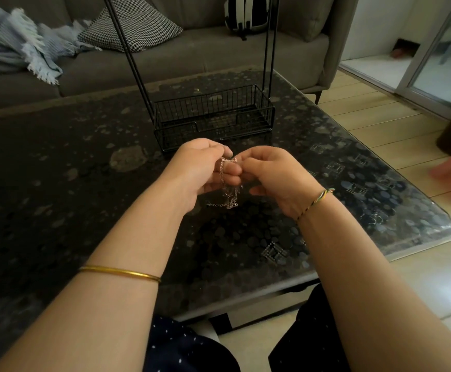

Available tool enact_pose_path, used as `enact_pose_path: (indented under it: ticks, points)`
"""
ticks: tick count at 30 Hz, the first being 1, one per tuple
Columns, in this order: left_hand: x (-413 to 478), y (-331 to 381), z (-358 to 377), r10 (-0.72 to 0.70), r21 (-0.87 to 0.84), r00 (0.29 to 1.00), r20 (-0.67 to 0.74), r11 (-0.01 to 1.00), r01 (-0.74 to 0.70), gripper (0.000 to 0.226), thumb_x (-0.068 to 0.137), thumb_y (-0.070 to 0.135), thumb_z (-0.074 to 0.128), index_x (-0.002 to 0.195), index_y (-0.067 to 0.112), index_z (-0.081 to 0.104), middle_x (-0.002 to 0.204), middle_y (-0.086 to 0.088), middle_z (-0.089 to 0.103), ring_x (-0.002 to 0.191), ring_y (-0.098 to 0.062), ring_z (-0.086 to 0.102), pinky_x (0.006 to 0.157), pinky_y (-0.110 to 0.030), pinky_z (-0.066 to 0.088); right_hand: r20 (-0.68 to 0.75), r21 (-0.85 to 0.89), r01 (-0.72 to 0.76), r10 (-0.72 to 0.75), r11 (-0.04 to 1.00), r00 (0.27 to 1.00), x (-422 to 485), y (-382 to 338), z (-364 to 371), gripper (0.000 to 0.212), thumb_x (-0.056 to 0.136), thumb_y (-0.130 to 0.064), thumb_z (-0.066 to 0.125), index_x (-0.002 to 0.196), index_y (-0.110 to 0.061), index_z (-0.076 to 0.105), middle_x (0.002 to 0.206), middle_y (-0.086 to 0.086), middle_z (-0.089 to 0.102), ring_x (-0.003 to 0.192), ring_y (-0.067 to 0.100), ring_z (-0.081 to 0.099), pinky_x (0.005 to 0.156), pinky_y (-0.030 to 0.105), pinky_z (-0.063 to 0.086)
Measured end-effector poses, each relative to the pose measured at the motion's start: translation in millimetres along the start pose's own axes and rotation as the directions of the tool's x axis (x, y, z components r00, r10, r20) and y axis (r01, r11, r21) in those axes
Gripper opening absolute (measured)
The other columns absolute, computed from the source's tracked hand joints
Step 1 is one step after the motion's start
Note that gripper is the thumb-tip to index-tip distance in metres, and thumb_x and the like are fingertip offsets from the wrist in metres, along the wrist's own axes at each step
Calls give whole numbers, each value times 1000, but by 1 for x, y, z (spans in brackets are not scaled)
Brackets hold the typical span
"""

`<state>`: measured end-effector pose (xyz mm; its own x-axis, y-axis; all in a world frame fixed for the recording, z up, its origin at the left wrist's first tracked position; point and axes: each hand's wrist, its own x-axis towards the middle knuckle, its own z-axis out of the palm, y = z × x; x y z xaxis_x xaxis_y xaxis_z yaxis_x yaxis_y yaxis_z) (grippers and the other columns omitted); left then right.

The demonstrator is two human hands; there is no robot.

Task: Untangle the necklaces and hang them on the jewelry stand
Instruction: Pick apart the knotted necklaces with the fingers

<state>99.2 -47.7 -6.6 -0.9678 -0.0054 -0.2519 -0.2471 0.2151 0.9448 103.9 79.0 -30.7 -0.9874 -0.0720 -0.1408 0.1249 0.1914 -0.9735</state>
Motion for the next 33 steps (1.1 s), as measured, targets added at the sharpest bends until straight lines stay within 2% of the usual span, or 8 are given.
enact_pose_path:
  ticks: [3,6,10,16,20,25,29,33]
  points:
    - [0,0,2,-8,48,1000,7,999,8,18,101,17,44,98,17,63,56,7,68,54,-7,67,65,-26,55,-108,106,-22,33,994,994,3,-1,-3,16,88,-13,53,75,-18,62,80,0,59,82,13,55,67,28,45]
    - [1,-1,3,-29,35,1000,11,999,28,14,100,18,47,99,19,61,55,8,68,52,-6,66,67,-27,51,-104,202,-51,73,978,992,5,-1,-6,17,87,-14,50,72,-15,58,87,4,61,85,17,58,65,28,45]
    - [2,0,2,-41,11,999,27,999,41,7,95,11,54,94,16,59,70,1,70,59,-9,62,70,-28,52,-83,305,-87,118,949,990,3,-3,-8,12,89,-13,47,82,-11,56,84,7,64,73,17,62,66,28,47]
    - [0,-2,3,24,99,997,77,995,-31,15,87,0,62,86,15,62,82,-2,66,65,-8,63,70,-25,54,-107,395,-85,137,915,985,2,-4,-9,17,89,-9,45,73,-10,51,74,6,64,59,14,61,60,25,48]
    - [0,-4,3,74,200,994,82,976,-89,19,83,-2,67,86,16,61,82,-2,66,70,-10,65,77,-30,54,-138,436,-53,125,898,982,2,-4,-8,11,88,-6,47,78,-9,49,72,6,63,57,12,61,58,24,50]
    - [-1,-4,6,162,351,985,53,921,-170,20,80,-2,67,86,17,61,78,-1,64,68,-9,63,56,-16,49,-166,460,-25,113,888,980,2,-4,-8,12,89,-3,51,79,-10,47,71,7,63,56,12,60,55,24,50]
    - [-1,-5,7,222,428,974,46,877,-220,17,81,2,69,83,17,62,74,1,64,69,-11,63,64,-22,51,-182,453,-12,106,891,978,2,-2,-8,17,87,0,53,76,-11,46,72,8,64,56,12,60,55,24,51]
    - [0,-7,5,253,418,967,24,876,-239,11,87,12,68,80,19,64,69,3,65,67,-10,63,64,-20,50,-151,380,-26,90,925,984,1,0,-9,11,89,-2,54,83,-11,56,71,5,61,55,10,58,56,24,52]
